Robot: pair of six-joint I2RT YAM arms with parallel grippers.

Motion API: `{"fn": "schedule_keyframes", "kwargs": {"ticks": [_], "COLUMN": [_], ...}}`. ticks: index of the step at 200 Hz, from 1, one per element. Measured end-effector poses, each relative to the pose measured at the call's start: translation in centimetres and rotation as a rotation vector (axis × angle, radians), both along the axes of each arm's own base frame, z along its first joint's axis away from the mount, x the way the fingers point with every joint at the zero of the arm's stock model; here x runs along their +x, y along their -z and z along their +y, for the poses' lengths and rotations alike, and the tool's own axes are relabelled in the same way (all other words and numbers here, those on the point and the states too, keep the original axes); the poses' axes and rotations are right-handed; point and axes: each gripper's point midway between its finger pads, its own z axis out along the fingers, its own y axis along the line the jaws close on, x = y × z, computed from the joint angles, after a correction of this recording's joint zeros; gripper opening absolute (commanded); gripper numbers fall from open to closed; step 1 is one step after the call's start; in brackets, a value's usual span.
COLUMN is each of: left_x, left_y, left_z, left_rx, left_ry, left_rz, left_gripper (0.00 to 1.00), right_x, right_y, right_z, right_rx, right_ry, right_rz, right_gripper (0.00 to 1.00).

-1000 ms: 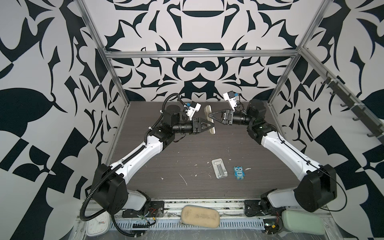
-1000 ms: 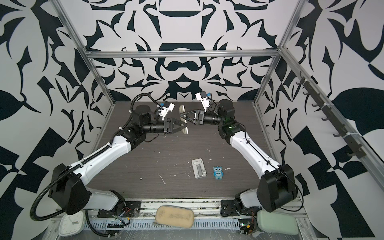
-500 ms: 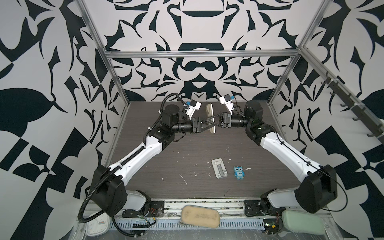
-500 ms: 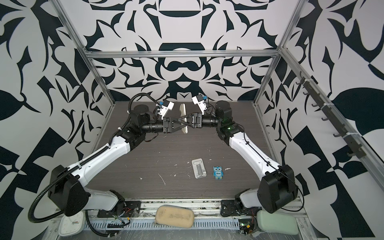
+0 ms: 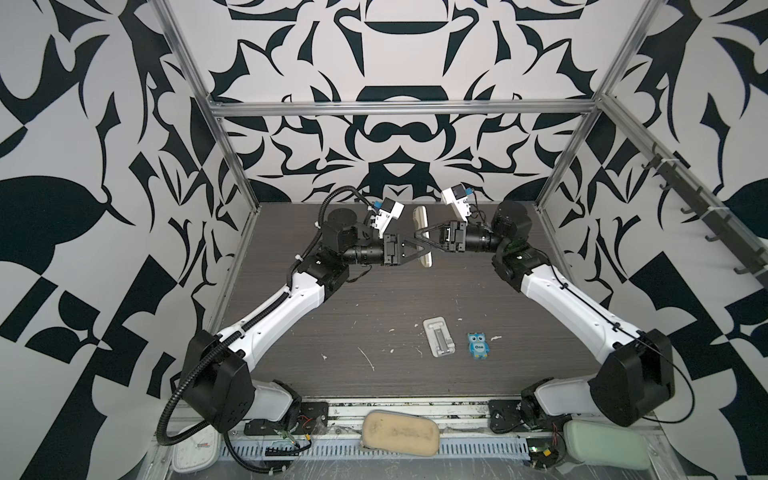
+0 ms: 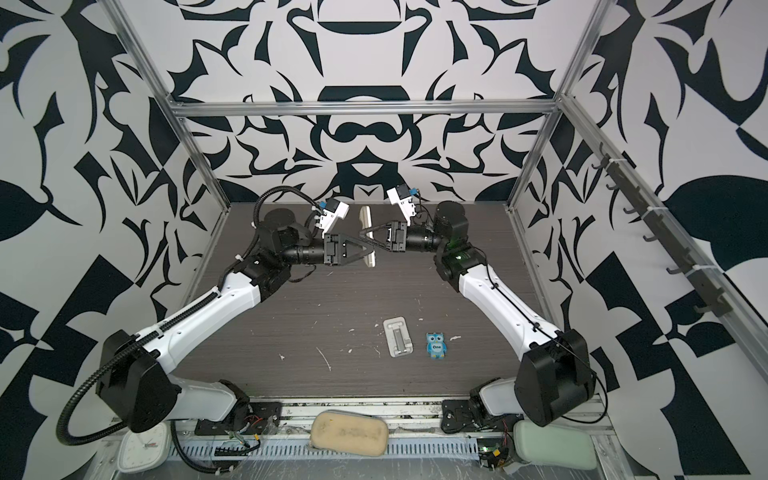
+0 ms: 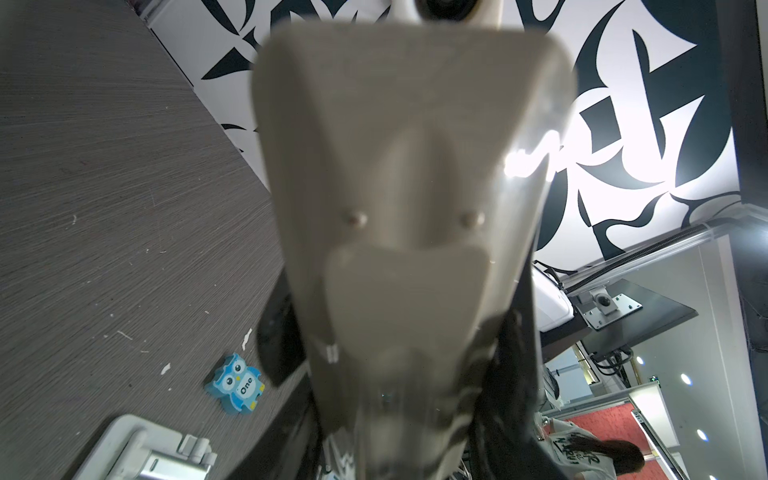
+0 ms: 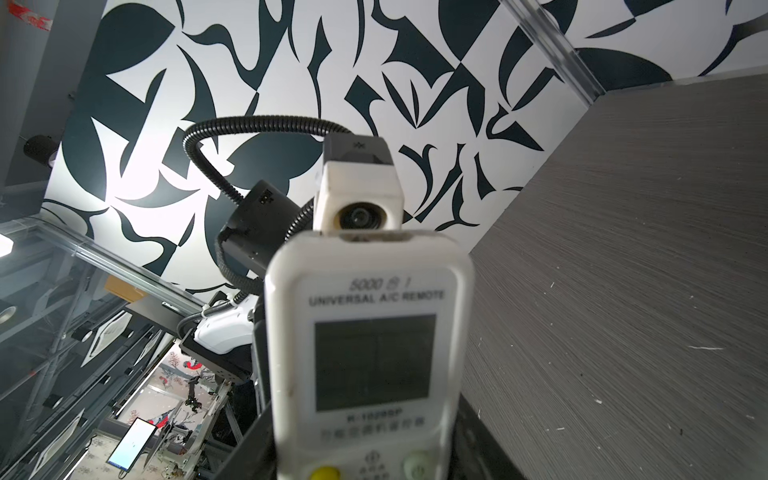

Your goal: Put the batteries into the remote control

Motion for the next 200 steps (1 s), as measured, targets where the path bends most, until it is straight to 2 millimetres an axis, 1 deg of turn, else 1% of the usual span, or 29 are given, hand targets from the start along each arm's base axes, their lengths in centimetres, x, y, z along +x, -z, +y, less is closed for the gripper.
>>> {"fn": "schedule_keyframes", "kwargs": {"ticks": [34, 43, 52, 64, 69, 85, 91, 93, 97, 109, 125, 149, 169, 183, 200], "left_x": [0.0, 0.0, 0.0, 0.1, 0.1, 0.3, 0.4, 0.4, 0.5, 0.8, 1.3, 2.6, 3.8, 4.7, 5.4], "left_y": [0.0, 0.0, 0.0, 0.1, 0.1, 0.6, 0.8, 0.9, 1.0, 1.5, 3.0, 6.7, 9.5, 11.8, 14.2], "left_z": [0.0, 0.0, 0.0, 0.0, 0.0, 0.0, 0.0, 0.0, 0.0, 0.1, 0.5, 1.3, 1.9, 2.2, 2.6], "left_rx": [-0.002, -0.001, -0.001, 0.0, 0.002, 0.016, 0.024, 0.024, 0.028, 0.037, 0.068, 0.161, 0.252, 0.331, 0.421], "left_ry": [0.0, 0.0, -0.001, -0.003, -0.004, -0.016, -0.02, -0.022, -0.028, -0.05, -0.093, -0.181, -0.244, -0.286, -0.327], "left_rz": [0.002, 0.003, 0.003, 0.003, 0.002, 0.008, 0.015, 0.014, 0.017, 0.021, 0.034, 0.083, 0.112, 0.129, 0.129], "left_gripper": [0.26, 0.29, 0.34, 0.44, 0.5, 0.79, 0.84, 0.87, 0.92, 1.0, 0.99, 0.99, 0.99, 0.99, 0.99], "right_x": [0.0, 0.0, 0.0, 0.1, 0.1, 0.6, 0.9, 1.0, 1.2, 1.9, 3.1, 4.7, 5.8, 6.7, 7.9], "right_y": [0.0, 0.0, 0.0, 0.1, 0.2, 0.7, 1.0, 1.1, 1.5, 2.5, 3.9, 5.7, 7.7, 9.8, 13.4], "right_z": [0.0, 0.0, 0.0, 0.0, 0.0, -0.3, -0.4, -0.5, -0.6, -1.1, -2.1, -4.2, -6.3, -7.7, -9.4], "right_rx": [0.001, 0.001, 0.0, -0.003, -0.005, -0.025, -0.041, -0.048, -0.066, -0.126, -0.237, -0.421, -0.592, -0.718, -0.88], "right_ry": [0.001, 0.001, 0.003, 0.006, 0.008, 0.031, 0.051, 0.057, 0.074, 0.127, 0.215, 0.346, 0.437, 0.487, 0.523], "right_rz": [0.004, 0.004, 0.004, 0.004, 0.003, -0.005, -0.009, -0.012, -0.008, -0.009, -0.027, -0.07, -0.08, -0.07, -0.031], "right_gripper": [0.33, 0.29, 0.26, 0.19, 0.17, 0.08, 0.05, 0.04, 0.03, 0.0, 0.0, 0.0, 0.0, 0.0, 0.0]}}
